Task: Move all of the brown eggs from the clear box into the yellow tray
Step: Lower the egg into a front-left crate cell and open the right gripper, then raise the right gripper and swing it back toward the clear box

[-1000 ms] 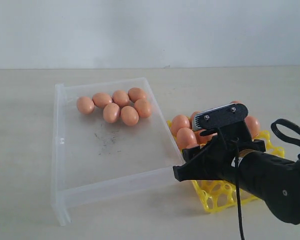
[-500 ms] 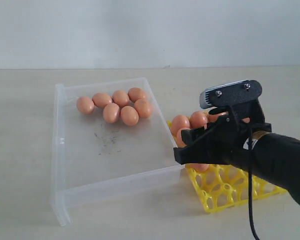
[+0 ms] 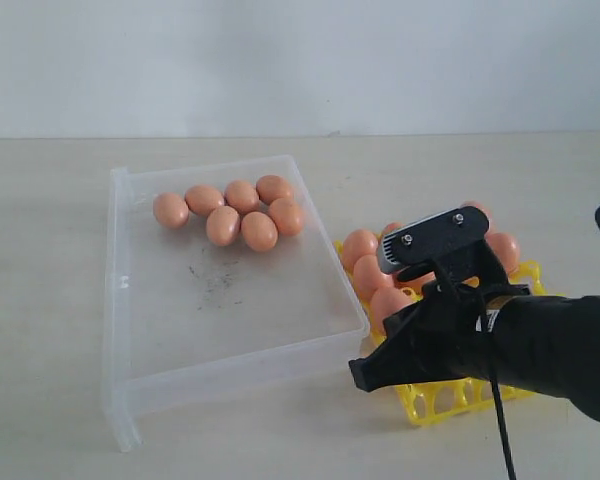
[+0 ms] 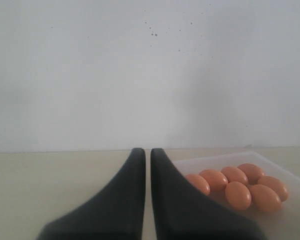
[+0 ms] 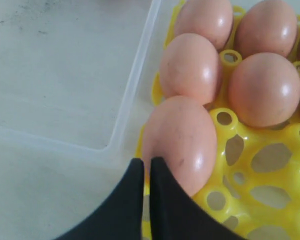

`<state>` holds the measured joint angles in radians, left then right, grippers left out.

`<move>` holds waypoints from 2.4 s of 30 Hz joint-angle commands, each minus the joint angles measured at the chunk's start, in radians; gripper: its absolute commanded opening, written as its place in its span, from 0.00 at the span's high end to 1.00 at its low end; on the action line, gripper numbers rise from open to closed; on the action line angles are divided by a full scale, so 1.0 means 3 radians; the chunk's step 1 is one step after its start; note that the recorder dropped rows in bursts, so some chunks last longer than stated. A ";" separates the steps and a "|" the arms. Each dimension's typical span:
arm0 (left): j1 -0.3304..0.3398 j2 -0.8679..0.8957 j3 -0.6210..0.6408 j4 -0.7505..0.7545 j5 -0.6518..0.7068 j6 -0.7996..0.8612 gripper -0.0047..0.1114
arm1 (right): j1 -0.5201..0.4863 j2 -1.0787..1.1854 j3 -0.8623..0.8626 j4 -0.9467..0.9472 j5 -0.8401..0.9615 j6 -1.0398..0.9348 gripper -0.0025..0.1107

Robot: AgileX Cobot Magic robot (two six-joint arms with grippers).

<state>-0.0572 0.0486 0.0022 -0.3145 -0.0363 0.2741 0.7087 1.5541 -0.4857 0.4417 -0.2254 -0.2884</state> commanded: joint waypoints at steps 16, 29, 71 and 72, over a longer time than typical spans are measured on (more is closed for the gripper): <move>-0.0010 0.0013 -0.0007 -0.0015 -0.0052 0.0015 0.93 | -0.0004 0.0135 -0.0017 0.0033 0.0221 -0.0206 0.98; -0.0010 0.0013 -0.0007 -0.0015 -0.0052 0.0015 0.93 | -0.0004 -0.0374 -0.0017 0.0033 -0.0510 -0.0678 0.98; -0.0010 0.0013 -0.0007 -0.0015 -0.0052 0.0015 0.93 | 0.0003 -0.0625 -0.0010 0.0444 -0.0595 -0.1050 0.98; -0.0010 0.0013 -0.0007 -0.0015 -0.0052 0.0015 0.93 | 0.0003 -0.0729 -0.0010 0.0333 -0.0686 -0.1050 0.98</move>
<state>-0.0572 0.0486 0.0022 -0.3145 -0.0363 0.2741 0.7087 1.4097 -0.4894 0.5981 -0.3502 -0.5838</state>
